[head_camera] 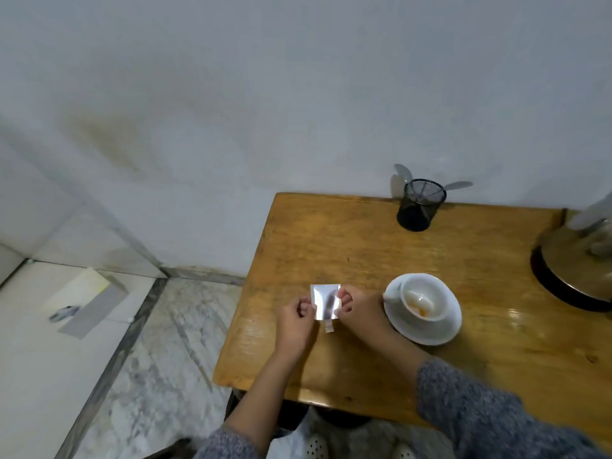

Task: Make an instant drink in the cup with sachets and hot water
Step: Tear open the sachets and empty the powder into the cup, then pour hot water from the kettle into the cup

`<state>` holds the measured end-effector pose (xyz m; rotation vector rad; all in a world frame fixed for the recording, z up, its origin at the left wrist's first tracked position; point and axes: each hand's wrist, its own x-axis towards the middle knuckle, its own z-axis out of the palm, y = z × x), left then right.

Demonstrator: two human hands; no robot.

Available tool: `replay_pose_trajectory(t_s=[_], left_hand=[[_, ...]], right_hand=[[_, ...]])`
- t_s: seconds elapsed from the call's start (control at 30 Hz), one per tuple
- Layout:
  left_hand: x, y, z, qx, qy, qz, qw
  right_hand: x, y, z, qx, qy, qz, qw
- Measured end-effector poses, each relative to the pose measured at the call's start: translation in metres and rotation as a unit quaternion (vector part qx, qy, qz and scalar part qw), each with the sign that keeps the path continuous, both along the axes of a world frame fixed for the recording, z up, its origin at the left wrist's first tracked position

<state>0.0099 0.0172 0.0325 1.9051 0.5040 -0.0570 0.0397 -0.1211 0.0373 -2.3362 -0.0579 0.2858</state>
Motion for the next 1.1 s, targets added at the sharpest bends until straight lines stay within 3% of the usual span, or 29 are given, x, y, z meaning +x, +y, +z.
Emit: replay_pose_trajectory(t_s=[0.1,0.4,0.67,0.77,0.93,1.03,1.1], left_hand=[[-0.003,0.01,-0.017,0.023,0.027,-0.02,0.999],[-0.014,0.016,-0.033,0.052,0.033,-0.124,0.99],[-0.016,0.014,-0.031,0.068,0.035,-0.121,0.99],[-0.015,0.011,-0.028,0.087,0.057,-0.115,0.988],[-0.004,-0.013,-0.01,0.137,0.022,-0.101,0.985],[0.005,-0.046,0.003,0.115,-0.049,-0.139,0.982],[0.007,-0.072,0.01,0.081,-0.068,-0.162,0.981]], right_hand=[[-0.007,0.009,-0.012,-0.048,0.03,0.029,0.998],[-0.029,0.021,-0.036,-0.026,0.036,0.049,0.998],[-0.036,0.023,-0.04,-0.082,0.032,0.05,0.995],[-0.042,0.017,-0.031,-0.057,0.031,0.045,0.997],[-0.045,-0.025,0.016,0.028,-0.1,0.0,0.995],[-0.038,-0.074,0.053,0.068,-0.209,-0.071,0.973],[-0.032,-0.118,0.079,0.078,-0.229,-0.123,0.963]])
